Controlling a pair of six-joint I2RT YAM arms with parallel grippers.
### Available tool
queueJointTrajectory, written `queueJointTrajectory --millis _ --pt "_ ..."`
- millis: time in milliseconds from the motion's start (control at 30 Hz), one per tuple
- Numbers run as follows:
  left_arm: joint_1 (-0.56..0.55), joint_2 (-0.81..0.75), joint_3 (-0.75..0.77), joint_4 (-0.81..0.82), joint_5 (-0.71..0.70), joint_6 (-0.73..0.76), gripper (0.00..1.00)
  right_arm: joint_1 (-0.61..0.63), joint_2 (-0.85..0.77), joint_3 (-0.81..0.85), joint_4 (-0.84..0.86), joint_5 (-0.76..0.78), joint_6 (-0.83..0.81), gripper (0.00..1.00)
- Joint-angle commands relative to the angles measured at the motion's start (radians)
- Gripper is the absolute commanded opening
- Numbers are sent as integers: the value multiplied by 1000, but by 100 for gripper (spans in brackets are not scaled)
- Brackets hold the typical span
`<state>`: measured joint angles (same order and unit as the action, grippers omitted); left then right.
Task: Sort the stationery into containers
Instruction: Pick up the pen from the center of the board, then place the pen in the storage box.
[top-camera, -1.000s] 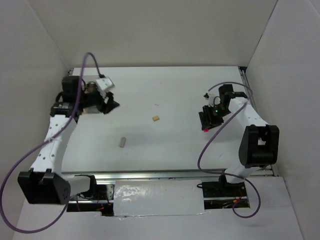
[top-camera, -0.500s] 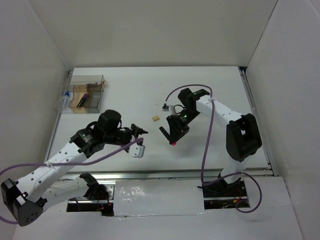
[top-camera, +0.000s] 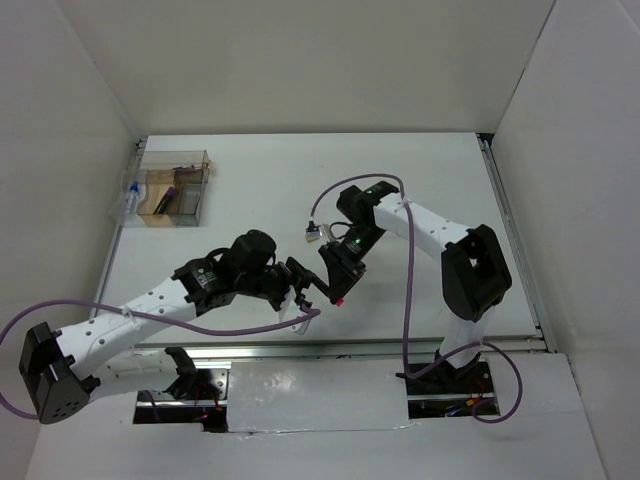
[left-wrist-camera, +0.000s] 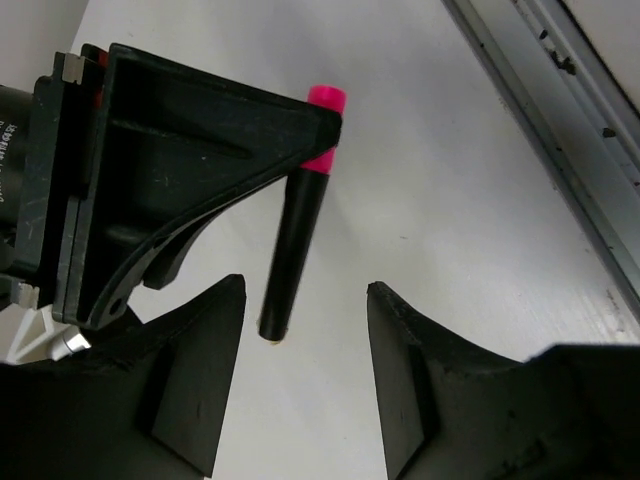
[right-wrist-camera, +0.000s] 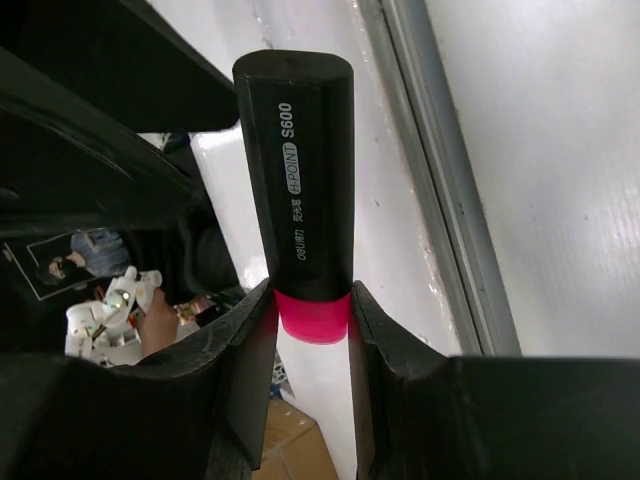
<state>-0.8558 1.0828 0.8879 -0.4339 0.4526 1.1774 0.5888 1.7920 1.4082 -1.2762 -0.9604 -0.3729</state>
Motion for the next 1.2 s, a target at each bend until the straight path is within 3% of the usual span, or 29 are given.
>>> queueJointTrajectory --millis 0,367,467,500,533,567,600,633,700,767,867,967,1067,1100,1167 --pt "-20 19 -3 104 -54 15 63 25 15 51 -64 -44 -40 0" --pt "-40 34 -18 95 -46 22 43 54 37 110 -164 -98 -127 0" --pt "-40 29 -17 90 -48 18 33 57 35 112 -164 -97 -127 0" --pt "-40 29 -17 83 -48 16 26 57 33 115 -164 -95 -123 0" --pt "-43 22 -18 84 -57 8 20 57 36 117 -164 -89 -118 4" --pt "-46 20 -20 87 -67 -4 10 57 38 120 -164 -74 -115 15" --pt "-49 20 -21 90 -77 -4 6 52 38 121 -163 -66 -106 21" --pt "-55 6 -23 86 -101 -45 3 46 37 120 -147 -49 -94 36" --pt "-63 -17 -30 67 -123 -108 0 8 24 126 -131 -40 -72 45" --pt "-69 -43 -38 54 -144 -163 0 -33 7 156 -121 -22 -57 46" --pt "-37 -83 -50 79 -219 -404 0 -176 -76 150 18 50 105 46" --pt "114 -64 3 38 -197 -687 0 -341 -159 141 217 125 222 46" --pt "375 -20 55 20 -140 -850 0 -438 -204 138 297 205 279 47" --pt "537 0 72 24 -125 -883 0 -460 -212 120 311 222 288 47" --pt "705 88 140 31 -85 -967 0 -466 -229 94 334 252 298 46"
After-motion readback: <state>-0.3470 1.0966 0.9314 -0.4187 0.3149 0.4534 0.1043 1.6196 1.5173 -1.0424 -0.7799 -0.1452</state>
